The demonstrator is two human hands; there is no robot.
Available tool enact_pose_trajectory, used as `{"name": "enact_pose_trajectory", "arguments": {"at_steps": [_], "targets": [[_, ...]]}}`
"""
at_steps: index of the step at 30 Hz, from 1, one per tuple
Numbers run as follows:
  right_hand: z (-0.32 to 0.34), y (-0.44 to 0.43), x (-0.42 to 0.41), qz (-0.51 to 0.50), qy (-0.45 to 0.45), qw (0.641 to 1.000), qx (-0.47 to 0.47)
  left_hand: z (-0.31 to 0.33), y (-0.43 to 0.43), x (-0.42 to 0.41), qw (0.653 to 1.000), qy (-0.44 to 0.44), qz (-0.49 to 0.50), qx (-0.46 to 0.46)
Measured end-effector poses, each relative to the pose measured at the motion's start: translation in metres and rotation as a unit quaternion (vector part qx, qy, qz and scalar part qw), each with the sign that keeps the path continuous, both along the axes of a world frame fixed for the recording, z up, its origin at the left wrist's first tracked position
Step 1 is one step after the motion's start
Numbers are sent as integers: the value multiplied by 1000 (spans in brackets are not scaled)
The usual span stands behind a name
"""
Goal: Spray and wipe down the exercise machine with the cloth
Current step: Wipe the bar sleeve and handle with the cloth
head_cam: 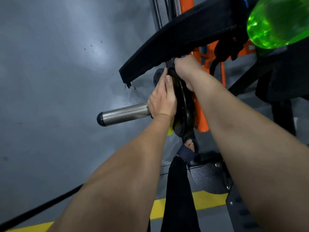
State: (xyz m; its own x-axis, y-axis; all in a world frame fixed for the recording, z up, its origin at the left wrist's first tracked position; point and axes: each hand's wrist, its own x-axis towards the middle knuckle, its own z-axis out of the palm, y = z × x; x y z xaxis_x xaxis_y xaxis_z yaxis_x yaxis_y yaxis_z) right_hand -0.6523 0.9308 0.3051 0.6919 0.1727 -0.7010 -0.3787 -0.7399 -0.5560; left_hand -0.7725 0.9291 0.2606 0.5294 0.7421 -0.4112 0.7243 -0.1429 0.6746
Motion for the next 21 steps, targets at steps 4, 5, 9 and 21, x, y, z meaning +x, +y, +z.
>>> {"name": "enact_pose_trajectory", "arguments": {"at_steps": [4,5,9,21], "targets": [[15,-51,-51,80,-120,984,106,5,-1,0,1000,6,0,-6],[19,-67,-72,104,-163,973,129,7,-1,0,1000,6,1,-9],[2,-98,-103,122,-248,948,160,12,0,4,1000,-1,19,-22],[5,-12,-13,-23,-23,996,79,10,2,5,1000,18,11,-21]]}}
